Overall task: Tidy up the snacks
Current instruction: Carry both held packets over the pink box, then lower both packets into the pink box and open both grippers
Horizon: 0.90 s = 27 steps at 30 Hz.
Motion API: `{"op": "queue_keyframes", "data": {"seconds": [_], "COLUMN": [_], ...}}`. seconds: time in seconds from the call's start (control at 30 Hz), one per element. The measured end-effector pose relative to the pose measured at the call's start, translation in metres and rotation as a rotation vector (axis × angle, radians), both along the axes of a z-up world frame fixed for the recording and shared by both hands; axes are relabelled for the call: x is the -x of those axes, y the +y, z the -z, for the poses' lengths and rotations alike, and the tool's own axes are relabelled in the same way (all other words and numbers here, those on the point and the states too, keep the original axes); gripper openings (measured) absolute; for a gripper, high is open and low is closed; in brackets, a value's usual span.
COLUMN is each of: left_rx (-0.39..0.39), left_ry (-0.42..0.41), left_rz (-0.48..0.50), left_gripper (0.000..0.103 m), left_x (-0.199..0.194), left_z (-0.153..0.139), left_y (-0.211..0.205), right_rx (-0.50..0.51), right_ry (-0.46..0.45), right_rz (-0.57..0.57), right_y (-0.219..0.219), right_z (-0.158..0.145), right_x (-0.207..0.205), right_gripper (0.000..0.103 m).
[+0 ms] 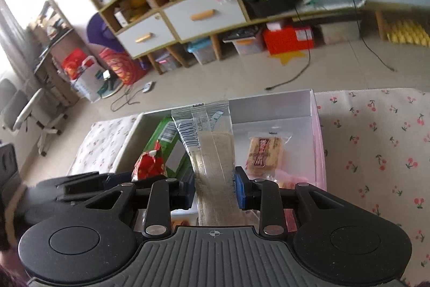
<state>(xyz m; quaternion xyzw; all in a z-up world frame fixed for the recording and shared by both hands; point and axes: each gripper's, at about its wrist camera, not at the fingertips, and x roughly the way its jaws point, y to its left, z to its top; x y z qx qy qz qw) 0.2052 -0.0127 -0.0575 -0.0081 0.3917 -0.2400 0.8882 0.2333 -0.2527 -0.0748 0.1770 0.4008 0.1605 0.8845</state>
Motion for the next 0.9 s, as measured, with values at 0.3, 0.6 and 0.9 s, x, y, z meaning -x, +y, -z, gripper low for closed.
{"op": "queue_keyframes", "data": {"seconds": [0.3, 0.6, 0.9], "left_rx": [-0.117, -0.127, -0.068], "left_ry": [-0.066, -0.070, -0.020], "left_rz": [0.091, 0.112, 0.051], "left_gripper": [0.032, 0.048, 0.070], "left_x": [0.008, 0.009, 0.022], "left_z": [0.002, 0.004, -0.003], "left_y": [-0.031, -0.033, -0.025], "right_rx": [-0.023, -0.046, -0.022], "right_ry": [0.096, 0.112, 0.079], "right_rz": [0.028, 0.088, 0.110], "right_y": [-0.005, -0.010, -0.014], "right_z": [0.014, 0.014, -0.008], "right_x": [-0.028, -0.028, -0.006], "right_gripper": [0.029, 0.045, 0.061]}}
